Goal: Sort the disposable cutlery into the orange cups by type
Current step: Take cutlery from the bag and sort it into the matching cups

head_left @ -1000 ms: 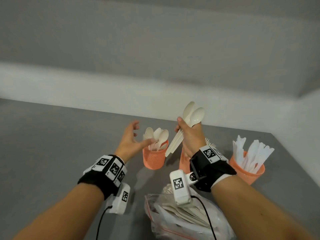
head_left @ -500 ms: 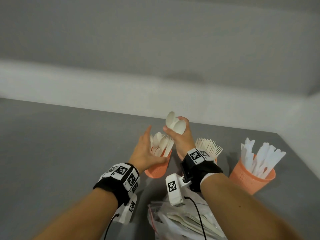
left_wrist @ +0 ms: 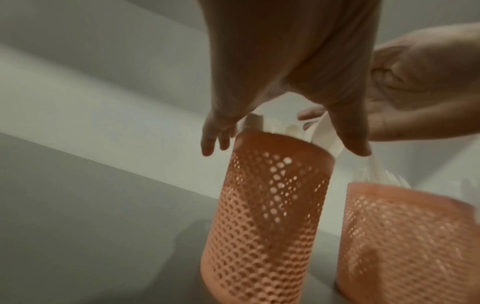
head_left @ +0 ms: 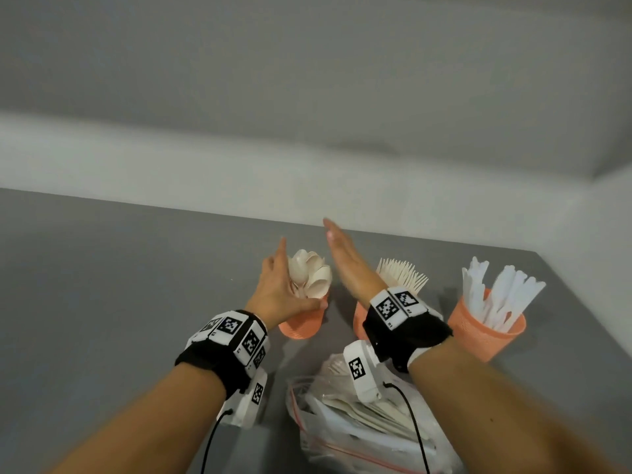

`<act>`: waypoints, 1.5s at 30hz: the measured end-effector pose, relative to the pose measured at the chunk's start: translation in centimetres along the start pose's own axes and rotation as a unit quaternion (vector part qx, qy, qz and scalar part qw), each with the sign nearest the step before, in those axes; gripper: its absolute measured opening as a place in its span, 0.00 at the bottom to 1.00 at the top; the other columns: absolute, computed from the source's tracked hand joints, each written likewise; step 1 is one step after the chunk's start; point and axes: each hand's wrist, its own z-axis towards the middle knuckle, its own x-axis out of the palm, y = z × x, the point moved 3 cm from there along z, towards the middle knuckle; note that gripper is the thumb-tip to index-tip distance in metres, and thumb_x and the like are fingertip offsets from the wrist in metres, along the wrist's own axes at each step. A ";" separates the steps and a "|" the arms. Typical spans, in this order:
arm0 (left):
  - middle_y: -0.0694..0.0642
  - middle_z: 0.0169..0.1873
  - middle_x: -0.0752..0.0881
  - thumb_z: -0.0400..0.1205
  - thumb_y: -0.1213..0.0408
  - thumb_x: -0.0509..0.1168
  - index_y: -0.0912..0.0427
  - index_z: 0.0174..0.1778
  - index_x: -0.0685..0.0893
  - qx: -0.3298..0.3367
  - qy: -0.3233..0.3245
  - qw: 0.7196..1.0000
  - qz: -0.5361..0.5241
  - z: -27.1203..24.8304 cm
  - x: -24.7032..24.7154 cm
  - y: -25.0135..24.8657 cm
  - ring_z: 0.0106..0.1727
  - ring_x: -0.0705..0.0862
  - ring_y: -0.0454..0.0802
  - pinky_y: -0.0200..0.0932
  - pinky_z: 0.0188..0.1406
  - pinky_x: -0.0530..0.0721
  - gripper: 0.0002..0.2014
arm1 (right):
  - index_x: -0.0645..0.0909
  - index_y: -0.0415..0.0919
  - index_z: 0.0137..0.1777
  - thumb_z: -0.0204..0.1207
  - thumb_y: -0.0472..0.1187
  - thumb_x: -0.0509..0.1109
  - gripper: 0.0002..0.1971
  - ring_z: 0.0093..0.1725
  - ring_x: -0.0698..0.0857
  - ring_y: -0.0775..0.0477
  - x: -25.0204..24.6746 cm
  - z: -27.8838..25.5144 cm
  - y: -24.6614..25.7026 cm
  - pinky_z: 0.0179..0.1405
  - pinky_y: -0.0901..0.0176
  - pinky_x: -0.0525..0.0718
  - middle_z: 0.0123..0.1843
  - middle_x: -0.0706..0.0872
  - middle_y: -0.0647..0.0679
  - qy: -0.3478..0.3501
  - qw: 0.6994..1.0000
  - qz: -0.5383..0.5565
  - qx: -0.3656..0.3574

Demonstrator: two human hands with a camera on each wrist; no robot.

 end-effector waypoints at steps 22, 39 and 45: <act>0.51 0.70 0.74 0.74 0.79 0.62 0.55 0.74 0.71 0.032 0.140 0.987 0.070 -10.2 4.9 -1.9 0.72 0.72 0.48 0.29 0.61 0.63 0.31 | 0.58 0.42 0.79 0.79 0.48 0.64 0.32 0.76 0.69 0.43 -0.4 -14.9 -7.3 0.76 0.53 0.66 0.79 0.67 0.43 0.235 0.878 -0.401 0.111; 0.63 0.65 0.75 0.80 0.72 0.58 0.47 0.79 0.61 -0.008 0.157 0.971 0.182 -10.3 4.2 -0.5 0.64 0.78 0.62 0.48 0.64 0.74 0.31 | 0.66 0.38 0.72 0.70 0.45 0.72 0.32 0.70 0.74 0.43 -1.9 -14.3 -8.2 0.67 0.56 0.72 0.72 0.75 0.43 0.124 0.906 -0.393 0.096; 0.57 0.71 0.73 0.78 0.75 0.60 0.48 0.78 0.62 0.019 0.164 0.978 0.126 -10.5 4.8 -1.3 0.71 0.73 0.57 0.41 0.65 0.69 0.33 | 0.69 0.37 0.69 0.69 0.50 0.72 0.31 0.63 0.79 0.42 -1.5 -13.4 -9.1 0.61 0.53 0.76 0.66 0.79 0.43 0.156 0.859 -0.470 0.128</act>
